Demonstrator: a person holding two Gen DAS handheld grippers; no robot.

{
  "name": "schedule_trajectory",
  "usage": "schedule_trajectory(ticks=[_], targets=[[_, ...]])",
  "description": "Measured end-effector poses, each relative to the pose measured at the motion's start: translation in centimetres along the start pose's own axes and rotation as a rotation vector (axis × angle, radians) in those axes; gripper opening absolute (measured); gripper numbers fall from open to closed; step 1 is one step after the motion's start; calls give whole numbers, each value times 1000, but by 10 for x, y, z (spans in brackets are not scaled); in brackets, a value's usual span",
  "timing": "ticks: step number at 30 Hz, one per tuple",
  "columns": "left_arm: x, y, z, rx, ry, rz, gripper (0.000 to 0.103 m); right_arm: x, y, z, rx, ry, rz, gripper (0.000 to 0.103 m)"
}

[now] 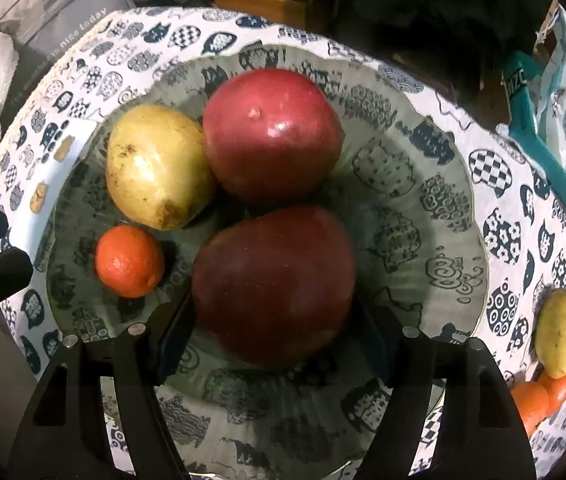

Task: Organize fruits
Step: 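Lower the orange and red apple into the green bowl and open both tools, then withdraw both tools from the bowl toward the remaining oranges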

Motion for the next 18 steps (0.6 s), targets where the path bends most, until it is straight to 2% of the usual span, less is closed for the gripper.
schedule_trajectory(ticks=[9, 18], targets=[[-4, 7, -20, -35, -26, -12, 65, 1, 24, -52, -134, 30, 9, 78], [-22, 17, -60, -108, -75, 9, 65, -21, 35, -120, -279, 4, 76, 78]])
Point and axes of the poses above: each gripper's, at about its wrist camera, not at the fingertips, and z roughly the way its jaws point, x to its left, y to its top, the point moved 10 cm from there along z, roughly the way its jaws point, and after that the axes turned 6 degrees about -z, right-handed, at the moved point
